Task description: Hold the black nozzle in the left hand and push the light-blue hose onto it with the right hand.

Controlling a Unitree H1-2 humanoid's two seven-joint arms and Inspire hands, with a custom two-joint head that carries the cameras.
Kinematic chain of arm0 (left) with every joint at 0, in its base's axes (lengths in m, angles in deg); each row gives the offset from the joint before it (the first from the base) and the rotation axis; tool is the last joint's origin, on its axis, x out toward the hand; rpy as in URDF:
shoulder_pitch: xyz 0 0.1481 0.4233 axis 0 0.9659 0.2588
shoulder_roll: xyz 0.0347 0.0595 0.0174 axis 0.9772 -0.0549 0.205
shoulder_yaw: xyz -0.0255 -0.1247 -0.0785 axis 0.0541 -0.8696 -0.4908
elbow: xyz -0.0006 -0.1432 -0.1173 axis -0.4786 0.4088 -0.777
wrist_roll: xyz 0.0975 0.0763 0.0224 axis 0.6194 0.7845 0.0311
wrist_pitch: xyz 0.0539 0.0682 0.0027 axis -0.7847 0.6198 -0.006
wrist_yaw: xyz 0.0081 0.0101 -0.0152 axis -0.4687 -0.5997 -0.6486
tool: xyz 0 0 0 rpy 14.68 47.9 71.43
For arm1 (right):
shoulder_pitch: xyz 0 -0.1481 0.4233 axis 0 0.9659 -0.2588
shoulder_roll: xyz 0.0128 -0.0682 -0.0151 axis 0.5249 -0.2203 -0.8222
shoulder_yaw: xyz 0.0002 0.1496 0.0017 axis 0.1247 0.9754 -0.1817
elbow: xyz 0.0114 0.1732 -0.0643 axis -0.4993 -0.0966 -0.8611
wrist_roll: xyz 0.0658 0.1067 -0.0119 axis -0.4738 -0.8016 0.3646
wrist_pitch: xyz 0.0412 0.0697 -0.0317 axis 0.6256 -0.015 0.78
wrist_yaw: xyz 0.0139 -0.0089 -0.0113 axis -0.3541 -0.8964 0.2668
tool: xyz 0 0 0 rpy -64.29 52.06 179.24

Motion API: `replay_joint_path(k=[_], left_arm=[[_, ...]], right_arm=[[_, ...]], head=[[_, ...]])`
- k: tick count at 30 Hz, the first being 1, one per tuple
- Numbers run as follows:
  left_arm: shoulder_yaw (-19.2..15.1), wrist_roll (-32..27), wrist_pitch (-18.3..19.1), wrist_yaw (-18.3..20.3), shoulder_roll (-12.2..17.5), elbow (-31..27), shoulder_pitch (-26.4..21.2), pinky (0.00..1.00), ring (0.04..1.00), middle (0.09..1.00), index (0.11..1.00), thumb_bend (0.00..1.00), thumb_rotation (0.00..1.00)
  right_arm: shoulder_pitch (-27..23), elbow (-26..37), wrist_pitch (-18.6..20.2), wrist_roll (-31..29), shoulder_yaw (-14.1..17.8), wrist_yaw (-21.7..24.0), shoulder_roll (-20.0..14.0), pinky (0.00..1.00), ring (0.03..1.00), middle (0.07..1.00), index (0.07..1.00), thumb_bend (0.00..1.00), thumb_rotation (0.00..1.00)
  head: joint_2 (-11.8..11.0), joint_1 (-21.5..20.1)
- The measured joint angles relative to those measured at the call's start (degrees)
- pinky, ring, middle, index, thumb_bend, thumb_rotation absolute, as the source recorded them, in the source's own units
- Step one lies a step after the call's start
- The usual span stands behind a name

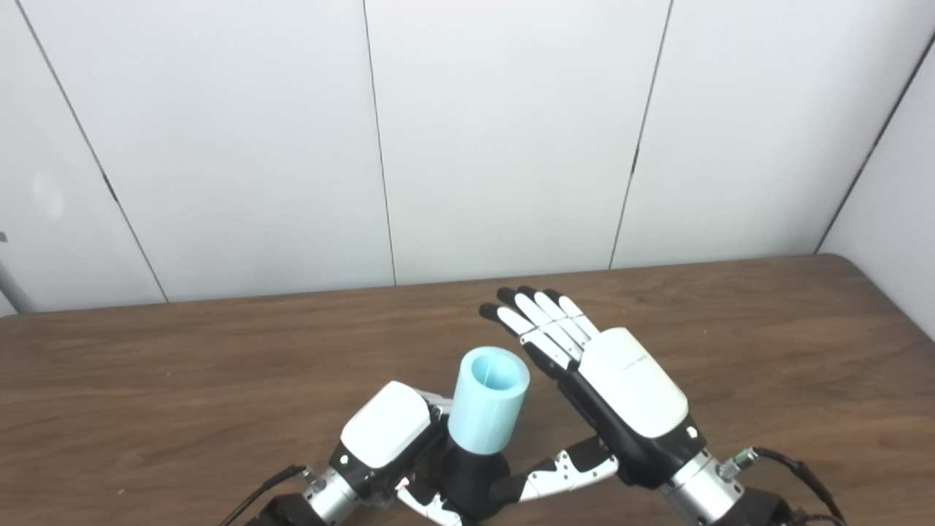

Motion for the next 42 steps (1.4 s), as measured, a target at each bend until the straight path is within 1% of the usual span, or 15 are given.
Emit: replay_joint_path(k=[8,10,11,13,14,15,16,17,19,21,24,31,40,41,42], left_arm=[[-0.01,0.0,0.0,0.04,-0.01,0.0,0.0,0.28,0.373,0.478,0.491,0.52,0.0],[0.03,-0.01,0.0,0.04,0.0,0.0,0.0,0.23,0.315,0.44,0.509,0.52,0.0],[0.07,-0.01,-0.01,0.04,0.01,0.0,-0.01,0.19,0.263,0.41,0.512,0.52,0.0],[0.17,-0.02,-0.01,0.04,0.03,0.0,-0.05,0.17,0.244,0.399,0.511,0.52,0.0],[0.17,-0.02,-0.01,0.03,0.03,0.0,-0.05,0.16,0.232,0.435,0.497,0.52,0.0],[0.17,-0.02,-0.01,0.02,0.03,0.0,-0.05,0.16,0.234,0.454,0.49,0.52,0.0],[0.18,-0.02,-0.01,-0.02,0.03,0.01,-0.05,0.19,0.262,0.422,0.502,0.52,0.0],[0.2,-0.02,-0.01,-0.04,0.03,0.02,-0.06,0.21,0.285,0.418,0.507,0.52,0.0],[0.29,-0.02,-0.01,-0.06,0.03,0.03,-0.1,0.28,0.366,0.467,0.491,0.52,0.0],[0.26,-0.03,-0.01,-0.06,0.05,0.05,-0.1,0.3,0.395,0.485,0.481,0.52,0.0],[0.25,0.02,-0.01,-0.06,0.04,0.06,-0.1,0.32,0.409,0.494,0.475,0.52,0.0],[-0.16,0.29,-0.01,0.05,0.03,0.01,0.04,0.33,0.416,0.501,0.47,0.52,0.0],[-0.76,0.41,-0.19,0.72,-0.05,-0.15,0.29,0.32,0.411,0.5,0.473,0.52,0.0],[-0.78,0.41,-0.21,0.73,-0.06,-0.15,0.3,0.31,0.399,0.495,0.477,0.52,0.0],[-0.77,0.4,-0.22,0.69,-0.06,-0.14,0.3,0.27,0.352,0.462,0.496,0.52,0.0]], right_arm=[[0.15,-0.03,-0.74,0.72,-0.9,1.82,1.57,1.0,0.977,0.982,0.95,0.97,0.87],[0.39,-0.18,-0.96,0.72,-1.01,1.82,1.8,1.0,0.98,0.982,0.954,0.97,0.86],[0.57,-0.31,-1.09,0.72,-1.13,1.82,1.92,1.0,0.98,0.979,0.956,0.96,0.86],[1.12,-0.6,-1.43,0.89,-1.51,1.81,2.27,1.0,0.979,0.978,0.956,0.96,0.86],[1.31,-0.75,-1.57,1.09,-1.69,1.81,2.42,1.0,0.982,0.98,0.958,0.96,0.86],[1.46,-0.99,-2.0,1.33,-1.83,1.81,2.54,1.0,0.984,0.983,0.959,0.96,0.87],[1.57,-1.33,-2.4,1.47,-1.98,1.79,2.59,1.0,0.987,0.986,0.959,0.96,0.87],[1.71,-1.82,-2.8,1.56,-2.11,1.76,2.64,1.0,0.988,0.987,0.957,0.96,0.86],[2.11,-2.19,-3.02,1.63,-2.17,1.62,2.77,1.0,0.984,0.982,0.949,0.95,0.85],[2.19,-2.2,-3.15,1.61,-2.18,1.47,2.78,1.0,0.976,0.976,0.943,0.95,0.85],[2.3,-2.26,-3.21,1.61,-2.22,1.31,2.77,1.0,0.972,0.971,0.935,0.94,0.84],[2.92,-2.39,-3.64,2.19,-2.72,1.06,2.46,1.0,0.943,0.935,0.892,0.94,0.82],[2.57,-2.37,-6.12,4.63,-2.96,-0.64,1.7,0.98,0.887,0.876,0.803,0.93,0.81],[2.38,-2.35,-6.64,4.83,-2.99,-0.69,1.53,0.98,0.88,0.869,0.796,0.93,0.81],[2.26,-2.35,-7.06,4.95,-3.08,-0.66,1.33,0.93,0.867,0.861,0.788,0.93,0.8]], head=[[0.18,0.18],[0.09,0.18],[0.26,0.26],[0.26,0.26],[0.18,0.18],[0.18,0.18],[0.18,0.18],[0.18,0.18],[0.26,0.26],[0.26,0.35],[0.26,0.44],[0.35,0.26],[0.44,0.26],[0.44,0.35],[0.53,0.35]])
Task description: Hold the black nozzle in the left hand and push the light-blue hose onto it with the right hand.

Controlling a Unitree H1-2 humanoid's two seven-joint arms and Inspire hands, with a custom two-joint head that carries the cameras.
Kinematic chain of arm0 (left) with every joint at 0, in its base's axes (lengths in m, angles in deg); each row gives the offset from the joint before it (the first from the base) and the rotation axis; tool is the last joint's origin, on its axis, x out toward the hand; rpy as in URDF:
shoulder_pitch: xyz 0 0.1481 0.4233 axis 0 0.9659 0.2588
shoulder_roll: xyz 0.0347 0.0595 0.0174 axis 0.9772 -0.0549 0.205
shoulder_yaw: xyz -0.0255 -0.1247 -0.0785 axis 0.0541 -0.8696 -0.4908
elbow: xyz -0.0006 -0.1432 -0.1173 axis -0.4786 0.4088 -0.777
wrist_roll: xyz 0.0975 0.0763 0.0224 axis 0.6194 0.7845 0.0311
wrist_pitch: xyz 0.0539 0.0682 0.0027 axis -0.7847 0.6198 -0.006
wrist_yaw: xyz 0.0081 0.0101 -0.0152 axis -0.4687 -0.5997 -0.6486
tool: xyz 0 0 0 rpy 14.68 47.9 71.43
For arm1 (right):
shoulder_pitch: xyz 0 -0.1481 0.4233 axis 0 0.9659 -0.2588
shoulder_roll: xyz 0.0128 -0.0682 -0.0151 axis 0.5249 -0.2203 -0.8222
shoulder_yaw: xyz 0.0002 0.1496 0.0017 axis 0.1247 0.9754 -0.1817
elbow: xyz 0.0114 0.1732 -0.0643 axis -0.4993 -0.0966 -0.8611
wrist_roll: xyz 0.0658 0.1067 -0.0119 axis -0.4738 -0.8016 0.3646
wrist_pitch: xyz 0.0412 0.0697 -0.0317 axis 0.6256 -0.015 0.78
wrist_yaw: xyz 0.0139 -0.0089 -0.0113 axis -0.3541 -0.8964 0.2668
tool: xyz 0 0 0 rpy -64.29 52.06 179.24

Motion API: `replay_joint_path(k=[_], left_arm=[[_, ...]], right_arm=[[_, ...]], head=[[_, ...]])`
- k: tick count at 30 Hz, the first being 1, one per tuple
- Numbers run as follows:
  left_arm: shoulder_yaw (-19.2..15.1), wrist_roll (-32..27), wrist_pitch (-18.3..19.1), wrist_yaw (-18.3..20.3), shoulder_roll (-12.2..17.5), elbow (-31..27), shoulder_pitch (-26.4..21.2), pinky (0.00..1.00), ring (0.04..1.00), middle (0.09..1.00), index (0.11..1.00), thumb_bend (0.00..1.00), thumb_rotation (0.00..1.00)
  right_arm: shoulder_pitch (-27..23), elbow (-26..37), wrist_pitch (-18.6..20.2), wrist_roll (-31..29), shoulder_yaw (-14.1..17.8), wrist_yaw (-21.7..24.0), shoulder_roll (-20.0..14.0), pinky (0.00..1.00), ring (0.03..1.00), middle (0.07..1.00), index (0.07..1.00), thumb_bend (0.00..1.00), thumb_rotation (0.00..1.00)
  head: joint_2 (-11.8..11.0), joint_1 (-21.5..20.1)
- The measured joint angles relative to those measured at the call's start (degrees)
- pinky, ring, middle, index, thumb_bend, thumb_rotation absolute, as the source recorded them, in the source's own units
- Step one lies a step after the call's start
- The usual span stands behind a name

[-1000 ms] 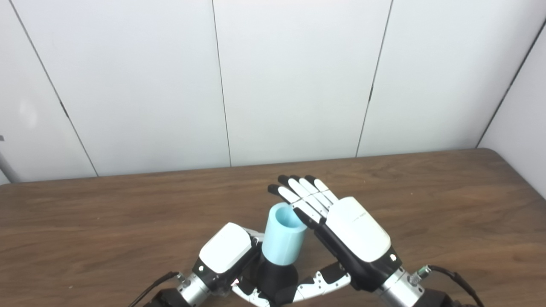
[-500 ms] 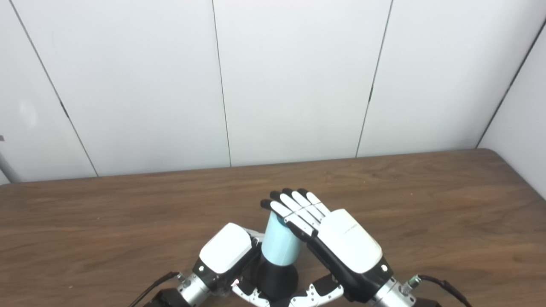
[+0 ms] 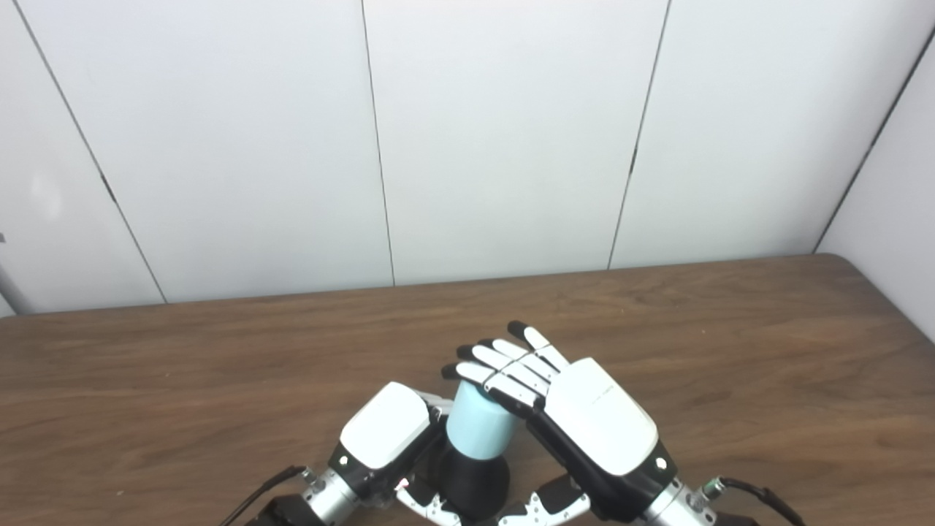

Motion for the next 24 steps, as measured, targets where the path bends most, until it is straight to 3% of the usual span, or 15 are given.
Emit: replay_joint_path(k=[2,4,7,13,18,24], left_arm=[[0.09,0.0,-0.08,-0.09,-0.02,0.02,-0.03,0.25,0.335,0.449,0.505,0.52,0.0],[0.11,-0.02,-0.1,-0.01,-0.02,0.03,-0.03,0.29,0.378,0.476,0.491,0.52,0.0],[0.1,-0.2,-0.18,0.17,-0.05,0.05,-0.03,0.27,0.353,0.45,0.5,0.52,0.0],[0.1,-0.37,-0.31,0.37,-0.07,0.06,-0.03,0.31,0.399,0.488,0.481,0.52,0.0],[0.1,-0.37,-0.32,0.38,-0.07,0.11,-0.03,0.26,0.34,0.448,0.503,0.52,0.0],[0.1,-0.41,-0.31,0.39,-0.08,0.11,-0.04,0.26,0.342,0.454,0.5,0.52,0.0]], right_arm=[[-0.08,-0.02,-0.85,0.16,-0.66,0.55,-0.58,0.84,0.851,0.854,0.78,0.94,0.79],[-0.11,-0.05,-1.06,0.11,-0.82,0.82,-0.69,0.74,0.824,0.838,0.762,0.95,0.77],[-0.53,-0.08,-1.64,-0.02,-0.89,0.8,-0.77,0.7,0.816,0.834,0.753,0.95,0.75],[-0.95,-0.3,-2.75,0.92,-1.61,0.76,-1.84,0.71,0.83,0.837,0.768,0.94,0.75],[-1.4,-1.47,-4.76,5.03,-2.48,-1.37,-2.6,0.8,0.87,0.871,0.808,0.89,0.78],[-0.97,-2.17,-4.88,7.42,-2.89,-2.3,-2.6,0.85,0.915,0.907,0.84,0.83,0.76]], head=[[-0.09,0.0],[-0.09,0.0],[-0.09,0.09],[-0.09,0.0],[-0.17,0.09],[-0.35,0.18]])
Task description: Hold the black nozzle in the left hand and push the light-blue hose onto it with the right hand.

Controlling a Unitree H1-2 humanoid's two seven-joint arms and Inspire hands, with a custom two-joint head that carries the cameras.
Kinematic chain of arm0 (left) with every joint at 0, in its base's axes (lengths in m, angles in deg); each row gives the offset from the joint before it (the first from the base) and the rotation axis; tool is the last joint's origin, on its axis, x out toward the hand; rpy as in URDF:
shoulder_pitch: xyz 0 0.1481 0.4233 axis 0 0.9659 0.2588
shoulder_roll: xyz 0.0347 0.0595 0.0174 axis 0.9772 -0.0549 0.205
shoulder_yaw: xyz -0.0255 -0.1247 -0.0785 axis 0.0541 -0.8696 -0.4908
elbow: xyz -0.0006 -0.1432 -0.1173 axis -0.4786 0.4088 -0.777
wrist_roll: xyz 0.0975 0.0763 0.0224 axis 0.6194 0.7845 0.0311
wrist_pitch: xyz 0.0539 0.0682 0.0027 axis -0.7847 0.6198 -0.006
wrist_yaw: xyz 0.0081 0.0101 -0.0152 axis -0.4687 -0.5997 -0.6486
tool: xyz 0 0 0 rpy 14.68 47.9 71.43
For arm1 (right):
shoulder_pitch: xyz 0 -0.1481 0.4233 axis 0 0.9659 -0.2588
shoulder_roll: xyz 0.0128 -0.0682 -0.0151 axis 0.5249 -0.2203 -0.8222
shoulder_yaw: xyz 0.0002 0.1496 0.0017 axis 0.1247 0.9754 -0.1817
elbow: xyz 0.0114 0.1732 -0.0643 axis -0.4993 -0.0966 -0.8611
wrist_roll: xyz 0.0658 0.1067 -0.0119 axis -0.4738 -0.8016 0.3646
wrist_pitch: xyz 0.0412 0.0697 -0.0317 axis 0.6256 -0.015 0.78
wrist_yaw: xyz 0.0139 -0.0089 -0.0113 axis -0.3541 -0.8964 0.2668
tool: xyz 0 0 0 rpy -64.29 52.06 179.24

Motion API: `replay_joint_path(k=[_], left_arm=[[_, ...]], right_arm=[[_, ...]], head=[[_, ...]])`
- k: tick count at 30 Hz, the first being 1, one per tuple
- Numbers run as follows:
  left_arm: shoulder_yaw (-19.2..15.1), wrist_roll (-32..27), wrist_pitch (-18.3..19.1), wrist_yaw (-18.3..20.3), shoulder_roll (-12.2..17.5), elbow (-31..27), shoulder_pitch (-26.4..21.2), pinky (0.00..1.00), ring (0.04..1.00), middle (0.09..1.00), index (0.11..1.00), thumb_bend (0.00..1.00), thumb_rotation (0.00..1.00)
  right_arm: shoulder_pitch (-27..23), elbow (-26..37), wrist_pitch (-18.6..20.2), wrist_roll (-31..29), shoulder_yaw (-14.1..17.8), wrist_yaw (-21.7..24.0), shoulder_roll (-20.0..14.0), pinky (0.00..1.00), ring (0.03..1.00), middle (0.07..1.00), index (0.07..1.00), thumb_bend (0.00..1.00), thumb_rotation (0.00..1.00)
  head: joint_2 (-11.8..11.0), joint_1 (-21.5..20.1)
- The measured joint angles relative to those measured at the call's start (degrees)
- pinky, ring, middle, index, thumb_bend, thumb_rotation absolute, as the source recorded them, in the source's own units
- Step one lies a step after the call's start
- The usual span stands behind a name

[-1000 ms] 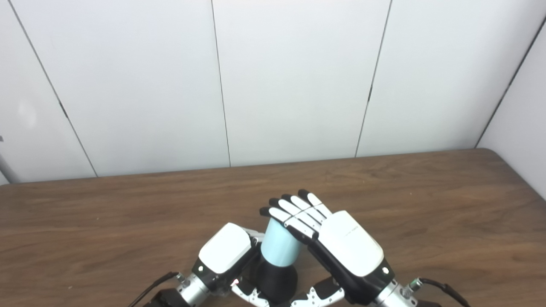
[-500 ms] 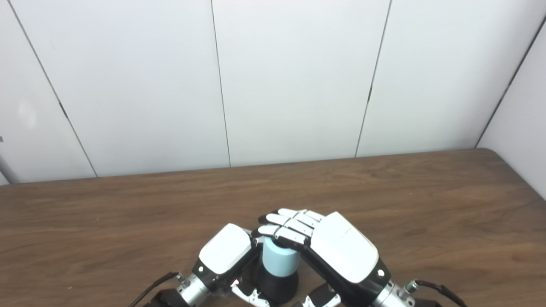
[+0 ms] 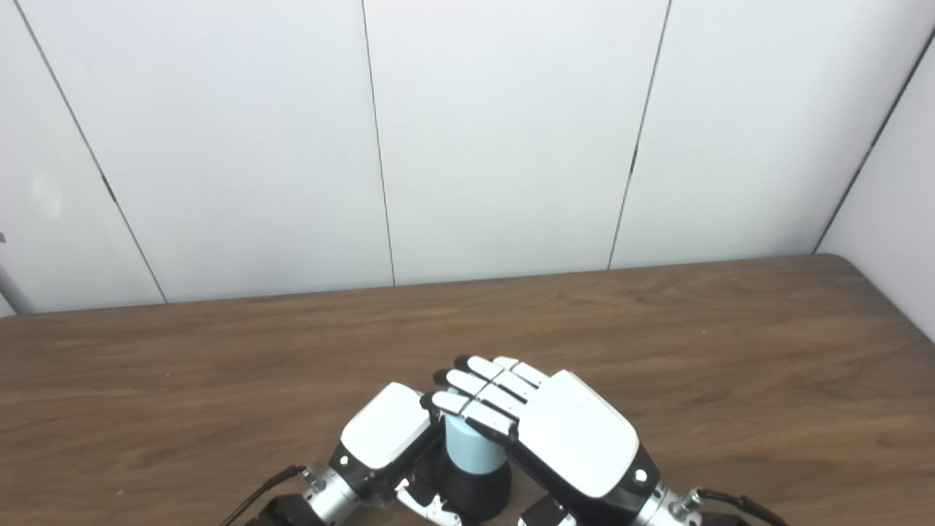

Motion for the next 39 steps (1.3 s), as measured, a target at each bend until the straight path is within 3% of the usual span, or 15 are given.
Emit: replay_joint_path(k=[10,26,33,39], left_arm=[[0.15,-0.48,-0.01,0.4,0.0,0.17,-0.1,0.21,0.286,0.426,0.51,0.52,0.0],[-0.1,-1.4,-0.09,1.3,0.0,0.16,-0.06,0.29,0.375,0.479,0.489,0.52,0.0],[-0.29,-1.44,-0.36,1.44,-0.04,0.16,0.01,0.3,0.388,0.479,0.488,0.52,0.0],[-0.25,-1.46,-0.54,1.4,-0.04,0.19,0.0,0.23,0.309,0.446,0.506,0.52,0.0]], right_arm=[[-0.13,-1.68,-0.02,2.83,-0.26,-1.96,-0.14,0.87,0.945,0.935,0.86,0.77,0.78],[-0.14,-1.82,0.01,1.97,-0.83,-1.71,-0.52,0.81,0.895,0.908,0.845,0.81,0.81],[-0.22,-1.72,0.08,1.0,-1.17,-1.72,-1.04,0.81,0.876,0.882,0.825,0.81,0.78],[-0.24,-1.63,0.12,0.46,-1.55,-1.72,-1.18,0.8,0.882,0.887,0.833,0.81,0.79]], head=[[-0.35,0.09],[-0.09,0.09],[-0.09,0.09],[-0.35,0.09]])
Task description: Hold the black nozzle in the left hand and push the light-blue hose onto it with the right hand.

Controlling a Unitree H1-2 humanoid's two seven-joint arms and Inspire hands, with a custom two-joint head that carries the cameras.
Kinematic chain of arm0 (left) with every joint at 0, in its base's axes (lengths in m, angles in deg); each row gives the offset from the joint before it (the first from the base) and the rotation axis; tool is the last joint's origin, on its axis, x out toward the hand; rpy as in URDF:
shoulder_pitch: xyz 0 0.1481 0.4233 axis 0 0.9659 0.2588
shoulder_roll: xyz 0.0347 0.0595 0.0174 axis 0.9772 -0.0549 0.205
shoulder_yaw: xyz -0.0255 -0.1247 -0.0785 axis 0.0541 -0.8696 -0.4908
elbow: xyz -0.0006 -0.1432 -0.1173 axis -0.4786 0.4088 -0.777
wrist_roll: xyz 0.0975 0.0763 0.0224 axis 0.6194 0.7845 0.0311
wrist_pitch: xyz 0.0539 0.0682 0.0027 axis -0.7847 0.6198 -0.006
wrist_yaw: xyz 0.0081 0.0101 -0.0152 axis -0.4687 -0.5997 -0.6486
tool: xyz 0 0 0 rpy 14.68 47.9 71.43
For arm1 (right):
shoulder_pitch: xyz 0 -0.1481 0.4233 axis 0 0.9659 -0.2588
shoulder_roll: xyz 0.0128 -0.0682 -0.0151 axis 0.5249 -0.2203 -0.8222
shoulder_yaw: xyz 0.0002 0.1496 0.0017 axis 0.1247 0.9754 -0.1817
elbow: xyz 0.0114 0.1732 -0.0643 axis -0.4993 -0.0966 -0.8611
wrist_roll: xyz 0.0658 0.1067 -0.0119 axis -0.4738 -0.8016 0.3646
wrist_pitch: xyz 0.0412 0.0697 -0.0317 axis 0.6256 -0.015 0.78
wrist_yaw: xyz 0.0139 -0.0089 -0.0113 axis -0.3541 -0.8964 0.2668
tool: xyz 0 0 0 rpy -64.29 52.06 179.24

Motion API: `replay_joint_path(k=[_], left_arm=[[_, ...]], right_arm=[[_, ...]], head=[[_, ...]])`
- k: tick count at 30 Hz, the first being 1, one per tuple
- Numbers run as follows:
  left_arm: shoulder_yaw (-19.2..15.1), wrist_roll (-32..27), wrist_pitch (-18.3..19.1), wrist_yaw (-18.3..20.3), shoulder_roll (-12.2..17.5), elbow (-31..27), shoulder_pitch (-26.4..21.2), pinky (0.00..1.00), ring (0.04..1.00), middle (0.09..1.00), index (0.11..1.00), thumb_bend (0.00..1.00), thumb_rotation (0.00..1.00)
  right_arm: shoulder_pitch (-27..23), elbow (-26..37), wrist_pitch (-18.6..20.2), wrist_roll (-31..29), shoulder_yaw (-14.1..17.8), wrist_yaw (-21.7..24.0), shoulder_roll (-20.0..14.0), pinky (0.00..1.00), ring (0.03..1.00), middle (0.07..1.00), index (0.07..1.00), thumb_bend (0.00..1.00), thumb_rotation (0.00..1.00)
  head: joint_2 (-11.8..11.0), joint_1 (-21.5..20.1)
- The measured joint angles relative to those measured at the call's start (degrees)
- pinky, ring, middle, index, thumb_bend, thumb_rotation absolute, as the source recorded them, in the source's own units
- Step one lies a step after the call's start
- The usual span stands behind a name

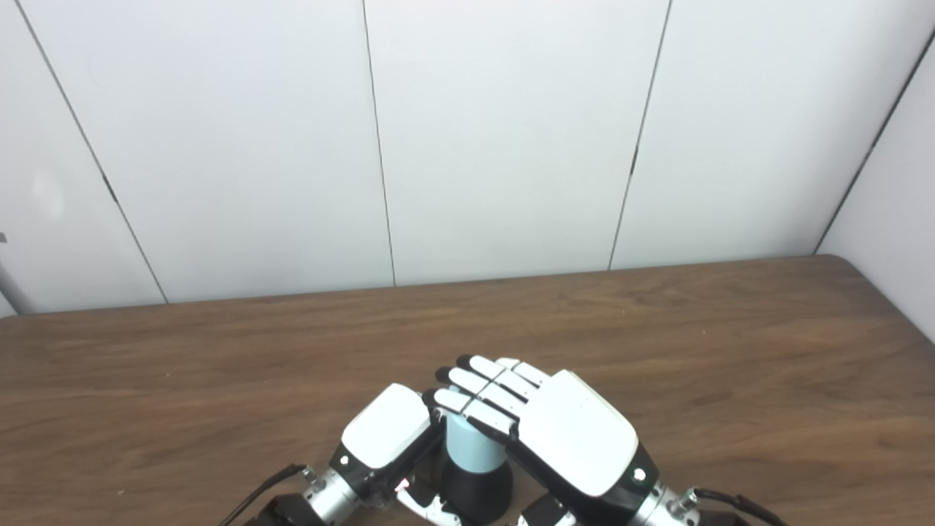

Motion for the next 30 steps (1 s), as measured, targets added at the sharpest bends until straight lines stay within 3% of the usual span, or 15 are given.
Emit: replay_joint_path(k=[20,30], left_arm=[[-0.13,-0.27,-0.1,0.19,0.05,0.07,0.01,0.29,0.37,0.481,0.488,0.52,0.0],[-0.35,-0.26,-0.1,0.34,0.05,0.0,0.04,0.28,0.359,0.48,0.488,0.52,0.0]], right_arm=[[0.18,0.11,1.97,1.05,-1.21,0.14,-0.71,0.87,0.964,0.974,0.917,0.82,0.91],[0.14,0.3,2.52,2.2,-1.65,0.25,-0.72,0.88,0.966,0.972,0.91,0.82,0.89]], head=[[0.09,0.09],[0.09,0.09]])
